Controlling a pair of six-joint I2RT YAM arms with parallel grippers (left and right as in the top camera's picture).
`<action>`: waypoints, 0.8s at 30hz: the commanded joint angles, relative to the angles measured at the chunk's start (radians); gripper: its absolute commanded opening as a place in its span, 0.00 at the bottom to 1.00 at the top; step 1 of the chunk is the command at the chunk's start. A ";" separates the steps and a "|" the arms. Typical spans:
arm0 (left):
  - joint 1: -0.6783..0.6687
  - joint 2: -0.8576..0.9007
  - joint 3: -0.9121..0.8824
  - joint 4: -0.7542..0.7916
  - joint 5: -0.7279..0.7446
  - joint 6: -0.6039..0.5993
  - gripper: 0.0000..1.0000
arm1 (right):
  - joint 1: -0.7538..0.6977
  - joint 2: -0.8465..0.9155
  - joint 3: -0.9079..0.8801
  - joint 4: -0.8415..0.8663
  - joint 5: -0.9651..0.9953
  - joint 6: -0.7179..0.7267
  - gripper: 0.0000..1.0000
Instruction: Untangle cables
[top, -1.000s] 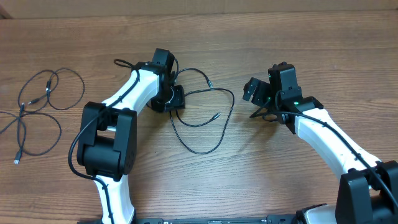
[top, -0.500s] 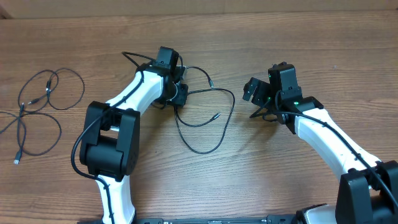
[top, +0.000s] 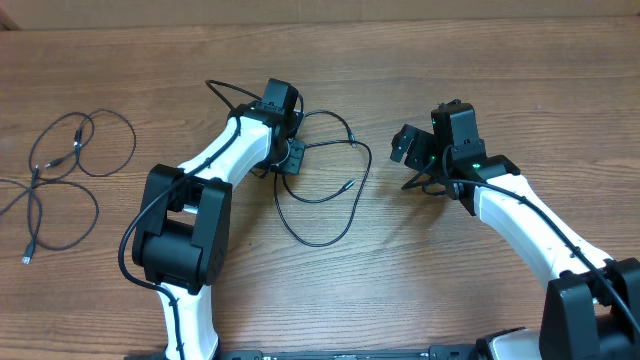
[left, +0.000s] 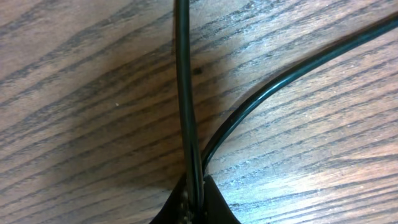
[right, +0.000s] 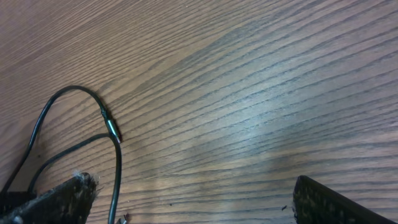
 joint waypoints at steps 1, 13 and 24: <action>0.008 0.083 -0.056 -0.039 0.088 0.003 0.04 | 0.003 -0.001 0.001 0.006 0.010 0.003 1.00; 0.212 -0.079 -0.018 -0.124 0.737 0.111 0.04 | 0.003 -0.001 0.001 0.006 0.010 0.003 1.00; 0.326 -0.112 -0.018 -0.386 1.112 0.481 0.04 | 0.003 -0.001 0.001 0.006 0.010 0.003 1.00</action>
